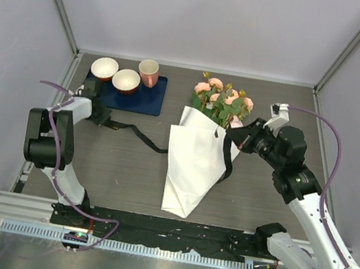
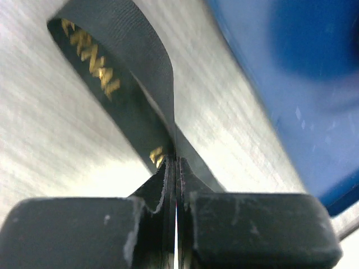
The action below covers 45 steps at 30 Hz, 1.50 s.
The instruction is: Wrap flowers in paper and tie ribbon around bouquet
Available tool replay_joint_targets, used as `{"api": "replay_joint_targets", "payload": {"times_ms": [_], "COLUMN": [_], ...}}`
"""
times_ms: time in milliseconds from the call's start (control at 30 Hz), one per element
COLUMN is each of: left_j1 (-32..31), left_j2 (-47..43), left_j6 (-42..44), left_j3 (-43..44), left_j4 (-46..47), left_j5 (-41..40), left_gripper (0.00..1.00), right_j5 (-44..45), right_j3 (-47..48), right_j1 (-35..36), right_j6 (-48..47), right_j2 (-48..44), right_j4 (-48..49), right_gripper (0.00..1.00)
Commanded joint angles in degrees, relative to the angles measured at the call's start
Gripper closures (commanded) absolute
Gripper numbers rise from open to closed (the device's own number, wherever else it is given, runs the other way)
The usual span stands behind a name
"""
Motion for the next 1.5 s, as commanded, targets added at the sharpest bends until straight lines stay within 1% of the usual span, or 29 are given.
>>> {"api": "replay_joint_targets", "payload": {"times_ms": [0, 67, 100, 133, 167, 200, 300, 333, 400, 433, 533, 633, 667, 733, 767, 867, 900, 1033, 1067, 1100, 1133, 1167, 1200, 1267, 1300, 1333, 1367, 1433, 1467], "left_j1": [-2.88, -4.98, -5.16, -8.04, -9.11, -10.17, -14.82, -15.27, -16.93, -17.47, -19.84, -20.98, -21.6, -23.62, -24.49, -28.97, -31.33, -36.27, -36.8, -37.5, -37.51, -37.51, -37.51, -37.51, -37.51, -37.6, -37.6, -37.6, -37.69], "left_j2": [-12.76, -17.36, -21.99, -23.86, -25.97, -29.56, -35.82, -40.1, -44.08, -47.14, -53.12, -55.17, -55.43, -55.7, -55.7, -55.09, -54.47, -53.68, -53.68, -53.68, -53.24, -52.63, -52.1, -49.2, -48.32, -47.1, -44.82, -41.65, -38.33], "left_j6": [-1.51, -2.83, -3.27, -3.88, -5.02, -5.9, -8.72, -8.98, -9.42, -9.69, -9.6, -8.2, -7.76, -7.58, -7.41, -6.62, -6.35, -5.56, -5.21, -5.12, -4.95, -4.68, -3.98, -2.67, -1.27, -0.38, 0.67, 2.95, 3.49], "left_j3": [-6.31, -10.08, -10.97, -11.68, -12.99, -13.87, -17.74, -18.44, -19.94, -20.29, -21.87, -23.46, -23.46, -23.55, -23.55, -22.15, -21.45, -18.54, -18.1, -18.19, -18.27, -18.19, -17.84, -15.74, -14.94, -13.98, -13.01, -8.71, -6.95], "left_j4": [-0.22, -0.31, -1.18, -3.63, -5.04, -7.15, -10.23, -11.29, -14.7, -16.12, -18.07, -17.98, -18.07, -18.16, -17.89, -16.75, -17.18, -16.4, -15.87, -14.56, -13.59, -12.63, -11.57, -10.51, -9.64, -8.76, -8.14, -7.34, -6.21], "left_j5": [-1.75, -2.72, -3.33, -4.73, -5.18, -5.62, -7.29, -8.33, -9.48, -9.75, -9.93, -5.37, -4.66, -2.47, -1.76, -0.61, -1.13, -1.92, -2.1, -2.1, -0.97, 0.0, 0.88, 3.33, 3.95, 4.74, 6.84, 9.13, 10.36], "left_gripper": [1.0, 1.0, 1.0, 1.0, 1.0, 1.0, 1.0, 1.0, 1.0, 1.0, 1.0, 1.0, 1.0, 1.0, 1.0, 1.0, 1.0, 1.0, 1.0, 1.0, 1.0, 1.0, 1.0, 1.0, 1.0, 1.0, 1.0, 1.0, 1.0], "right_j5": [-1.69, 0.78, 4.36, 6.39, 7.98, 8.26, 11.07, 11.85, 12.21, 11.78, 11.6, 11.51, 11.51, 11.69, 11.34, 9.5, 8.18, 5.99, 5.28, 5.27, 5.62, 5.36, 5.1, 4.22, 3.35, 2.73, 1.94, 0.44, 0.44], "right_j3": [4.14, 4.41, 5.89, 6.78, 7.66, 9.32, 13.1, 13.9, 15.3, 16.01, 19.61, 22.69, 23.83, 27.61, 28.75, 34.81, 38.48, 42.02, 42.73, 43.69, 43.61, 43.27, 42.04, 40.02, 37.31, 35.63, 33.96, 29.83, 28.51], "right_j1": [6.79, 10.93, 15.3, 17.43, 19.02, 22.25, 26.41, 28.42, 29.31, 29.58, 30.11, 30.2, 30.2, 30.2, 30.2, 30.2, 30.28, 30.46, 30.37, 30.37, 30.2, 29.85, 29.41, 27.31, 26.17, 25.2, 22.49, 19.4, 16.86], "right_j6": [3.87, 5.2, 5.2, 5.2, 5.03, 4.94, 2.84, 2.31, 1.86, 2.04, 1.25, -0.15, -0.51, -1.56, -2.09, -2.79, -3.14, -3.5, -3.59, -3.67, -3.85, -4.02, -3.94, -3.06, -2.97, -2.8, -2.62, -3.14, -4.02], "right_j2": [4.76, 7.04, 10.27, 11.87, 13.63, 18.0, 24.61, 28.81, 32.44, 36.54, 43.67, 48.61, 52.11, 55.29, 58.53, 64.08, 67.49, 71.3, 71.56, 71.48, 70.17, 69.29, 67.98, 63.06, 61.21, 59.37, 54.82, 50.5, 46.56], "right_j4": [9.3, 14.29, 16.41, 17.04, 18.7, 19.85, 21.62, 22.23, 25.39, 26.44, 27.5, 28.47, 28.13, 27.25, 27.07, 24.53, 23.13, 21.62, 20.49, 19.35, 17.42, 16.62, 15.74, 12.93, 12.57, 12.13, 11.78, 8.9, 7.48], "right_gripper": [1.0, 1.0, 1.0, 1.0, 1.0, 1.0, 1.0, 1.0, 1.0, 1.0, 1.0, 1.0, 1.0, 1.0, 1.0, 1.0, 1.0, 1.0, 0.98, 0.93, 0.77, 0.69, 0.54, 0.43, 0.37, 0.34, 0.32, 0.3, 0.29]}}
